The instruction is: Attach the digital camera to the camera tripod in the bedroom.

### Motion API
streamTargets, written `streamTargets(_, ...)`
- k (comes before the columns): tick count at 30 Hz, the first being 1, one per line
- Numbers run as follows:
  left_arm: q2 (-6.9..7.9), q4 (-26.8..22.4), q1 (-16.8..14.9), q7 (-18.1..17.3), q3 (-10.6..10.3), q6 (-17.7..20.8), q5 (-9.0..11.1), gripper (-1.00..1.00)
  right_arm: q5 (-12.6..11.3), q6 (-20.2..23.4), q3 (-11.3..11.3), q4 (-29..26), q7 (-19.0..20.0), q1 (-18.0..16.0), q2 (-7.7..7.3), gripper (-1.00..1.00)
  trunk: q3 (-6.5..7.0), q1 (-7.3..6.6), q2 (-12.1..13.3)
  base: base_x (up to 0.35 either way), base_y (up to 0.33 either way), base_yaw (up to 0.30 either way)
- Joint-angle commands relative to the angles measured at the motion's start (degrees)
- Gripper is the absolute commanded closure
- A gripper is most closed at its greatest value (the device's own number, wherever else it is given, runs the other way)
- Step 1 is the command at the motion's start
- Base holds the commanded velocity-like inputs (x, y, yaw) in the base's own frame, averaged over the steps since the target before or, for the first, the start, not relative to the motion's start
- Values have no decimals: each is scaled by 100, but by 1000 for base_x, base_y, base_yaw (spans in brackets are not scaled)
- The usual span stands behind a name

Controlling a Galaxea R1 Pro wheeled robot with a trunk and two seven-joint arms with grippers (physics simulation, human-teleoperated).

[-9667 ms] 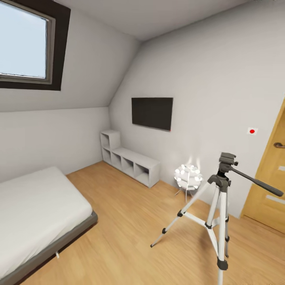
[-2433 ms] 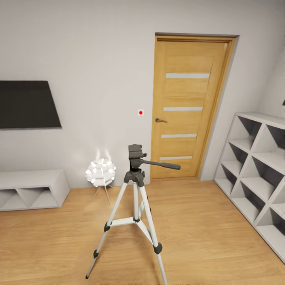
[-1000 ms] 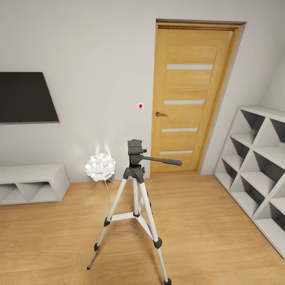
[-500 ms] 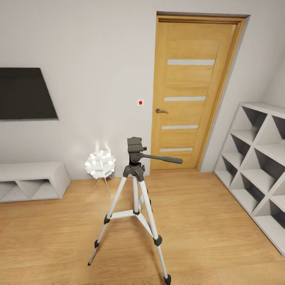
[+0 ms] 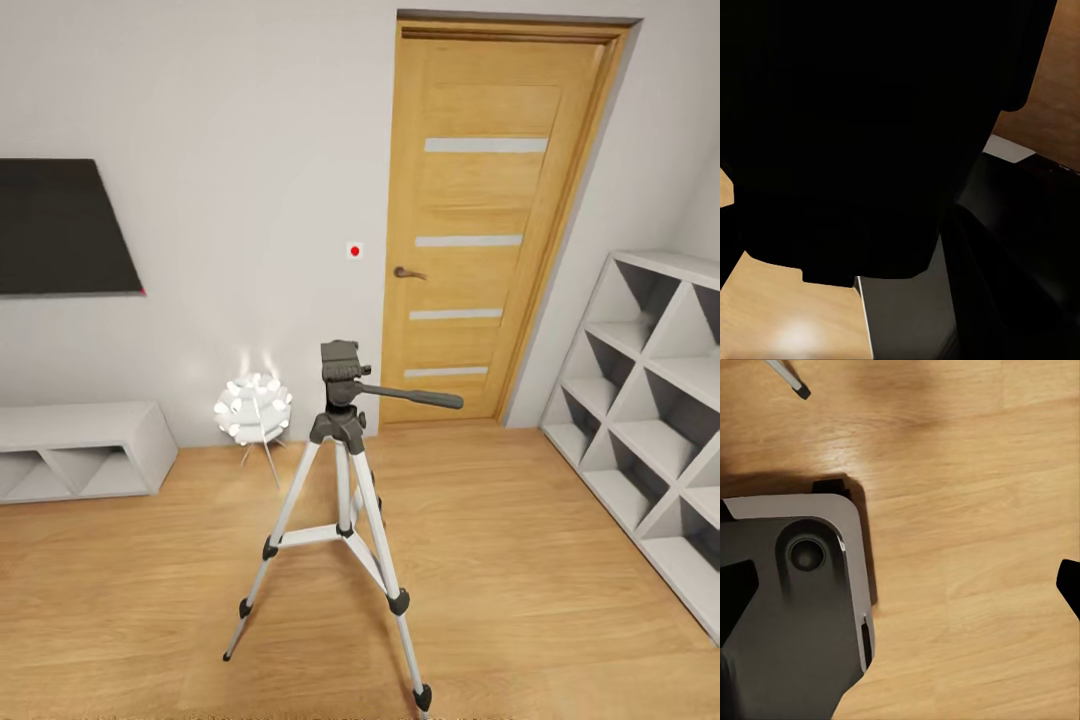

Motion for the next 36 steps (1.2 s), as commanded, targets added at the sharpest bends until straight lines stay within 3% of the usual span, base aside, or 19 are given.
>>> streamTargets(1, 0, -4, -4, 12, -51, -3, 32, 100, -20, -39, -20, 17, 14, -9, 0, -100, -21, 3, -12, 0, 0, 0)
streamTargets(36, 0, -3, -3, 12, -54, -3, 32, 100, -18, -42, -23, 14, 19, -9, 0, -100, -340, 3, -12, 0, 0, 0)
